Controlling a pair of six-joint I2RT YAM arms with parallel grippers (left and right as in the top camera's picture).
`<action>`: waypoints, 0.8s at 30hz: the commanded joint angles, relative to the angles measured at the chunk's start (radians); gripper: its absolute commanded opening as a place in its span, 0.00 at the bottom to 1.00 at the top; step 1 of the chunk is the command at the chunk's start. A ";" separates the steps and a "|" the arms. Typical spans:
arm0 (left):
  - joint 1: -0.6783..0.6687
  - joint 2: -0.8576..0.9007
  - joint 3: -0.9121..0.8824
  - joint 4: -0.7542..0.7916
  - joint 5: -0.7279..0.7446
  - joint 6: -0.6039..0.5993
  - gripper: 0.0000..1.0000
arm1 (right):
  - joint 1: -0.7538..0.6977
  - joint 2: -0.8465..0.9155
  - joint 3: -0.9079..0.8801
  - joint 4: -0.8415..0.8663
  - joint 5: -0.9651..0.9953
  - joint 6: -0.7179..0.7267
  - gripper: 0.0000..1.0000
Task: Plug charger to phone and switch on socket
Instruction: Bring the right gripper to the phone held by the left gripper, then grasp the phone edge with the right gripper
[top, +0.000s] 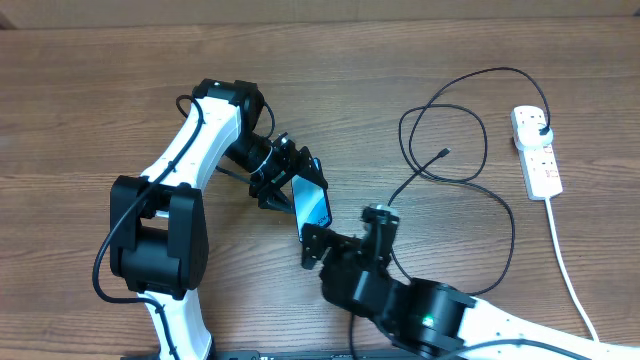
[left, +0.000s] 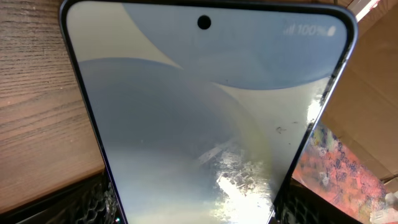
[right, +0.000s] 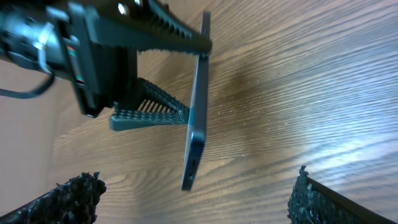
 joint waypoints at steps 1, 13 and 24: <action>0.003 0.005 0.025 -0.001 0.040 0.027 0.61 | 0.005 0.068 0.004 0.061 0.038 0.011 1.00; 0.003 0.005 0.025 -0.004 0.050 0.042 0.61 | -0.009 0.266 0.004 0.264 0.086 0.011 0.77; 0.003 0.005 0.025 -0.004 0.050 0.045 0.61 | -0.124 0.295 0.004 0.312 0.063 0.011 0.57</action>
